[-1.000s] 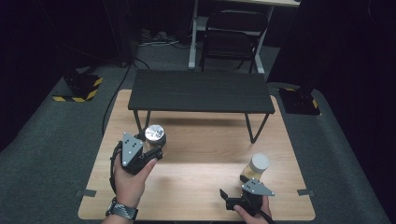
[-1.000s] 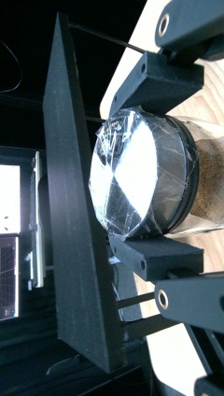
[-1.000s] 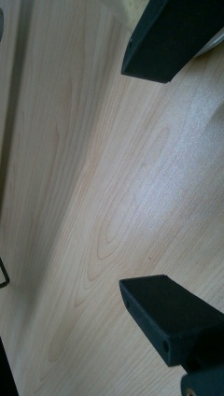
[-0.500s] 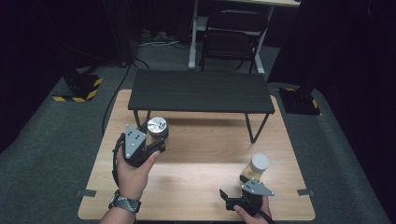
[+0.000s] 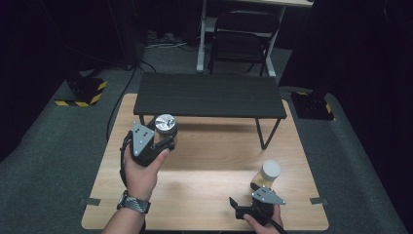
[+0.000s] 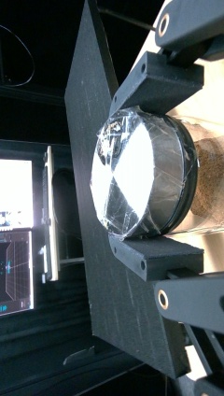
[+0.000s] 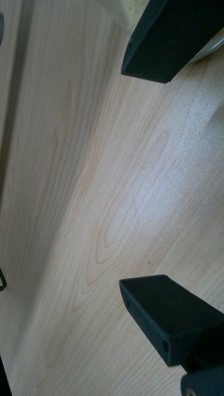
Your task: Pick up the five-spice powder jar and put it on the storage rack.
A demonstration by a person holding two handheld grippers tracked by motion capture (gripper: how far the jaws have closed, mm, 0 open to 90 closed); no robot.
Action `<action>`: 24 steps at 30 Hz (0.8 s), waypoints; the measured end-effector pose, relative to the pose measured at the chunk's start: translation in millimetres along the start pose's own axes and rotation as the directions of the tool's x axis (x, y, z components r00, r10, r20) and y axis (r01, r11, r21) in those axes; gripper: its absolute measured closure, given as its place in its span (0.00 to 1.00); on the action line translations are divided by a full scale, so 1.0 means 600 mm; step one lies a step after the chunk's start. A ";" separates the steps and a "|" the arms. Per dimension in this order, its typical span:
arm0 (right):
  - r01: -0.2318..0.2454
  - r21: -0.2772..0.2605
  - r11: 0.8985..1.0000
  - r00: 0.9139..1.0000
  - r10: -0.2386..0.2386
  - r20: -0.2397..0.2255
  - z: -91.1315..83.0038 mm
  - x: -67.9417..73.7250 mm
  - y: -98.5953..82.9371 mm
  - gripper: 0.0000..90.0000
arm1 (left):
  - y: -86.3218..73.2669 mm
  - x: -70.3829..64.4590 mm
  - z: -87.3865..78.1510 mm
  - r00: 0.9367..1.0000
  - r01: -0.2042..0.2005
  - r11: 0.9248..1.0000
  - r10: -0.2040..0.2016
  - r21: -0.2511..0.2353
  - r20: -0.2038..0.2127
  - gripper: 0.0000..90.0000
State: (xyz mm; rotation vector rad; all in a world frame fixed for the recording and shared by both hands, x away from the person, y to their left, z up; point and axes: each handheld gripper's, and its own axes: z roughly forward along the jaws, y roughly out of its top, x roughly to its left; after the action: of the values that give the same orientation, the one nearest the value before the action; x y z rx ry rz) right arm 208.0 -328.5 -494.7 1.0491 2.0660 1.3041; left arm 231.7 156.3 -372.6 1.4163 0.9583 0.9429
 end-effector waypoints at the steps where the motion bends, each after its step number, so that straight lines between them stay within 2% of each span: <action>1: 0.001 -0.001 1.000 1.000 -0.001 -0.001 0.000 0.000 0.000 0.01 | 0.003 0.000 0.003 1.000 0.000 1.000 0.000 -0.002 -0.002 0.39; 8: -0.004 -0.001 1.000 1.000 0.004 -0.008 0.000 -0.003 0.000 0.01 | 0.016 0.004 0.011 1.000 -0.002 1.000 0.002 -0.012 -0.001 0.39; 15: -0.005 -0.003 1.000 1.000 0.005 -0.017 0.000 -0.006 -0.001 0.01 | 0.037 0.004 0.024 1.000 -0.030 0.999 0.030 -0.021 -0.011 0.39; 19: -0.010 -0.001 1.000 1.000 0.010 -0.018 0.000 -0.007 -0.001 0.01 | 0.049 0.009 0.035 1.000 -0.010 1.000 0.009 -0.028 -0.008 0.39; 24: -0.006 -0.001 1.000 1.000 0.006 -0.020 0.000 -0.007 0.000 0.01 | 0.063 0.008 0.052 1.000 -0.018 0.999 0.017 -0.034 -0.015 0.39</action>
State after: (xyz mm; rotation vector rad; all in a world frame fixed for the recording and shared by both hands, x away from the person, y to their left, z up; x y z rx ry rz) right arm 210.2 -331.9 -494.9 1.0468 2.0778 1.3240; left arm 264.1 148.5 -336.1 1.3933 0.9379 0.9795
